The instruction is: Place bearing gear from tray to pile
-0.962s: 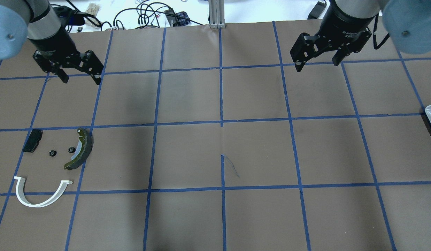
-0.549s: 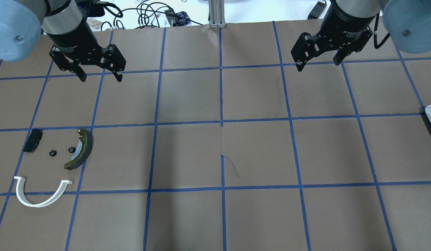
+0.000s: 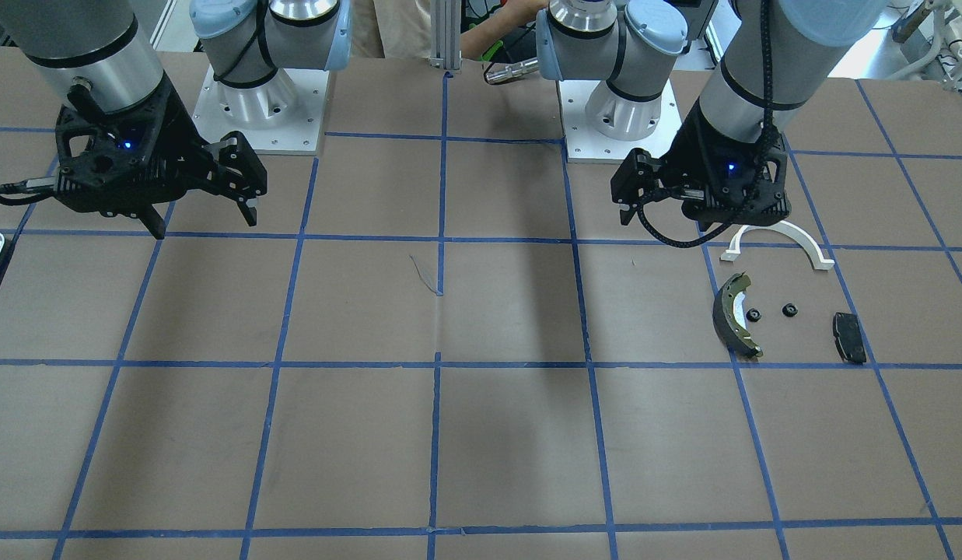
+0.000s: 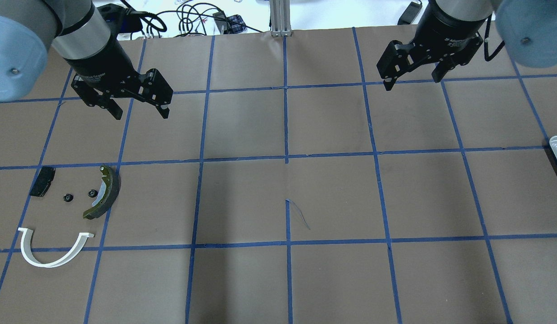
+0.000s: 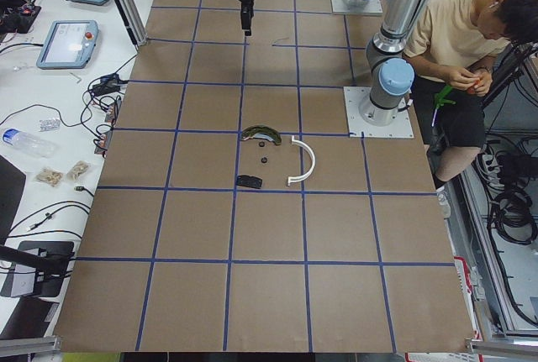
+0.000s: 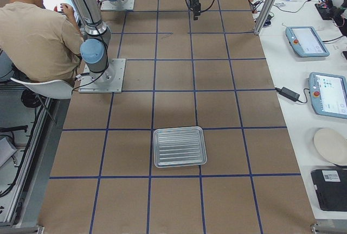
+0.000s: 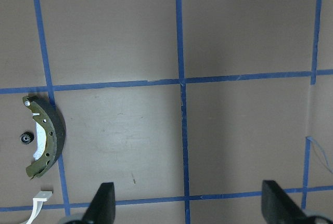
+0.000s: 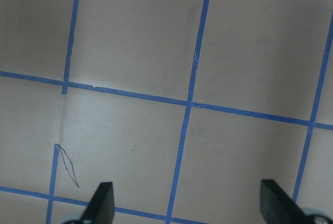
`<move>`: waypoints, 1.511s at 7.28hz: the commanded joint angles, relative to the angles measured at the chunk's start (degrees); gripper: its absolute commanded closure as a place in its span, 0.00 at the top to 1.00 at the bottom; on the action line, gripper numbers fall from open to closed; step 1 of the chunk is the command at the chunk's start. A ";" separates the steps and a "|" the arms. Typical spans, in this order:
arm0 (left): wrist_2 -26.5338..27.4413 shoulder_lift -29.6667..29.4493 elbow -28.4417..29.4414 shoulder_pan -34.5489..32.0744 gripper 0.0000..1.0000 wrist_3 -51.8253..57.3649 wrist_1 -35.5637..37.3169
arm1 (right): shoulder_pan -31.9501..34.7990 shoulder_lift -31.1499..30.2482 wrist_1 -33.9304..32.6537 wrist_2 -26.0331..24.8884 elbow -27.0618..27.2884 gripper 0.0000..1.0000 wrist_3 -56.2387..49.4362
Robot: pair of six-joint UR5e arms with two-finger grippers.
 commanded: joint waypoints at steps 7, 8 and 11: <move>2.06 4.81 -3.77 -0.04 1.00 0.18 2.26 | 0.09 -0.01 -0.01 0.15 -0.11 1.00 0.17; 2.06 4.90 -3.68 -0.13 1.00 -0.08 2.17 | 0.00 0.08 -0.01 0.15 -0.11 1.00 0.09; 2.06 5.17 -3.86 -0.39 1.00 -0.08 2.08 | 0.00 -0.01 -0.10 0.16 -0.11 1.00 0.17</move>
